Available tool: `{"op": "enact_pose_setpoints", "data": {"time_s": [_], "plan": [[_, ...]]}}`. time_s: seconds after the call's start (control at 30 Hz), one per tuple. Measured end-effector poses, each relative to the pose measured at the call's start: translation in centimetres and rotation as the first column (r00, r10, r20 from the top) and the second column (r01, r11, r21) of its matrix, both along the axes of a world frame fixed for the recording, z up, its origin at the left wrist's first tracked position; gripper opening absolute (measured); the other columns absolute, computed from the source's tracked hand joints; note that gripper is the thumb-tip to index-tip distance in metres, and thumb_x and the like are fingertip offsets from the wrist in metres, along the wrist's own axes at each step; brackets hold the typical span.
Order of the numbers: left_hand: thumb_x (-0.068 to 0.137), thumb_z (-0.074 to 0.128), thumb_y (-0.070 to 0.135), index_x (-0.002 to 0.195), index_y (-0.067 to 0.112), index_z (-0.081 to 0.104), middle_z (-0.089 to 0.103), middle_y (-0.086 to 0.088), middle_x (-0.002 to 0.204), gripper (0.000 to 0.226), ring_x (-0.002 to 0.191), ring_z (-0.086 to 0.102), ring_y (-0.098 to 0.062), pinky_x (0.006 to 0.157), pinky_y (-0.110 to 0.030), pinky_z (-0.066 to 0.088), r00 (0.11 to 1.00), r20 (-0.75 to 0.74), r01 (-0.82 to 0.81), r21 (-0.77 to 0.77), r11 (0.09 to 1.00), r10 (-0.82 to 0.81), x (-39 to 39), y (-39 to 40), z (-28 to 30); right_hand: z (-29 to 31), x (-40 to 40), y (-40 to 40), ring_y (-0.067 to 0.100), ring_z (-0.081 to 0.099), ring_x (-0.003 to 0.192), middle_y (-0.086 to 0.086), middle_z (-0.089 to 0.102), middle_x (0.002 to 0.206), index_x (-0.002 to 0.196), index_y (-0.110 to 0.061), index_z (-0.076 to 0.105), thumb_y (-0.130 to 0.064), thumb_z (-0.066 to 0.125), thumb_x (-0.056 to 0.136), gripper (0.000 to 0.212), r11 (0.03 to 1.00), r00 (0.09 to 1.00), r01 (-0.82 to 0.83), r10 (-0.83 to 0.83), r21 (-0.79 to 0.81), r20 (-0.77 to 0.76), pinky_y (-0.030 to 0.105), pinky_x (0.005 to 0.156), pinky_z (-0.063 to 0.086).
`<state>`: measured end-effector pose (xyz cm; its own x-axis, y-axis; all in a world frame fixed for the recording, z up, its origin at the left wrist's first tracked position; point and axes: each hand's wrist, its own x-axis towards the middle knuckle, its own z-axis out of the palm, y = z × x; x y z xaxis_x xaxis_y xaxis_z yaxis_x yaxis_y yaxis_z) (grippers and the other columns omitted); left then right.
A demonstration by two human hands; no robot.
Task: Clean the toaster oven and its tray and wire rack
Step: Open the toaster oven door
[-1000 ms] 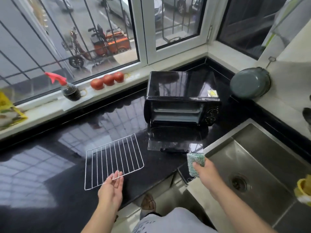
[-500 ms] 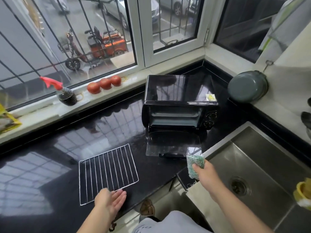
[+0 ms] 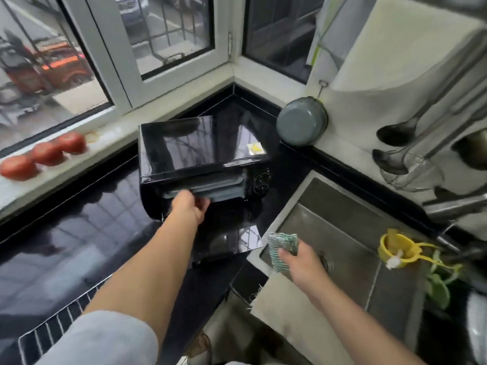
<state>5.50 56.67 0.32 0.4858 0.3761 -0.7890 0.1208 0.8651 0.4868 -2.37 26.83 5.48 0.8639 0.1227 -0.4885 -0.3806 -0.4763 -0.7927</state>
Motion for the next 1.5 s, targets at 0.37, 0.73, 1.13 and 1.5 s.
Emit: {"op": "enact_pose_setpoints", "data": {"time_s": [0.37,0.73,1.13,1.5], "plan": [[0.110,0.048,0.010,0.148,0.010,0.049,0.063,-0.010,0.133,0.038,0.117,0.066,-0.029,0.097,-0.045,0.058,0.977,-0.020,-0.210,0.058,0.976,0.212,-4.1,-4.2,-0.5,-0.2,-0.5,-2.6,0.015,0.068,0.093,-0.002,0.073,0.100,0.108,-0.020,0.067,-0.017,0.057,0.101,0.012,0.998,0.998,0.059,-0.060,-0.038,-0.017,0.025,0.075,0.050],[0.103,0.046,-0.003,0.125,0.004,0.062,0.073,-0.013,0.113,0.028,0.094,0.072,-0.029,0.092,-0.045,0.055,0.923,-0.070,-0.369,0.108,0.923,0.377,-24.5,-9.5,0.1,-2.4,-2.4,-0.1,0.018,0.068,0.098,0.001,0.073,0.104,0.114,-0.020,0.065,-0.021,0.056,0.102,0.015,0.988,0.986,-0.148,0.150,0.034,-0.069,0.036,0.088,0.052],[0.101,0.034,-0.016,0.150,-0.002,0.043,0.057,-0.026,0.143,0.051,0.129,0.056,-0.045,0.105,-0.049,0.050,0.771,-0.235,-0.562,0.186,0.806,0.592,-39.8,-0.2,-3.5,-5.2,-4.2,3.3,0.024,0.065,0.107,0.001,0.070,0.112,0.123,-0.016,0.061,-0.018,0.060,0.099,0.024,0.944,0.936,-0.330,0.331,0.028,-0.120,0.051,0.103,0.049],[0.110,0.039,0.004,0.116,-0.013,0.051,0.062,-0.034,0.122,0.021,0.103,0.065,-0.042,0.094,-0.042,0.051,0.865,-0.438,-0.214,0.120,0.969,0.245,-41.0,-0.7,-3.8,-5.5,-3.1,2.8,0.027,0.057,0.124,0.007,0.059,0.137,0.146,-0.012,0.045,-0.021,0.059,0.100,0.049,0.955,0.944,-0.291,0.295,0.053,-0.149,0.051,0.108,0.045]]}}
